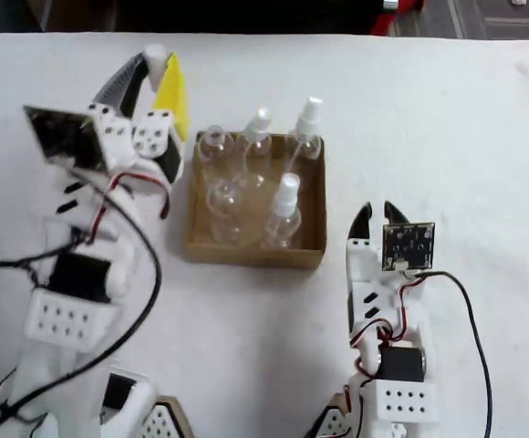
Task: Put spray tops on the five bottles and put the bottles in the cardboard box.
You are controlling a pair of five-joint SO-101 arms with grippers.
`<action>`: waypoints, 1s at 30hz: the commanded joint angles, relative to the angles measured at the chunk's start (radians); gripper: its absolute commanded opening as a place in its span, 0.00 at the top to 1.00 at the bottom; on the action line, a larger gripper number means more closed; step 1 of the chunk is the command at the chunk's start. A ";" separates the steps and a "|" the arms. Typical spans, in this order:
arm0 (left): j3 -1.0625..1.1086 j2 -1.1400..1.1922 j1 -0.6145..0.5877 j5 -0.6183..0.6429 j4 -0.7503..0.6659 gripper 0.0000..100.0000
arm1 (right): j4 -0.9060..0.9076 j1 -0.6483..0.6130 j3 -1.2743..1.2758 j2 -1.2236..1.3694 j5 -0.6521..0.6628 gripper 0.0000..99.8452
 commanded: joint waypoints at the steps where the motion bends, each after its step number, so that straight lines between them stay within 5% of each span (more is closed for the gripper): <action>1: -0.052 0.147 0.002 0.011 -0.149 0.98 | -0.025 0.002 0.009 -0.002 0.008 0.93; 15: -0.077 0.315 0.012 0.012 -0.364 0.98 | -0.025 0.007 0.009 -0.005 0.008 0.93; 24: -0.204 0.308 0.012 0.012 -0.181 0.98 | -0.025 0.004 0.009 -0.008 0.008 0.93; 30: -0.207 0.317 0.010 0.011 -0.178 0.98 | -0.025 0.004 0.009 -0.008 0.008 0.93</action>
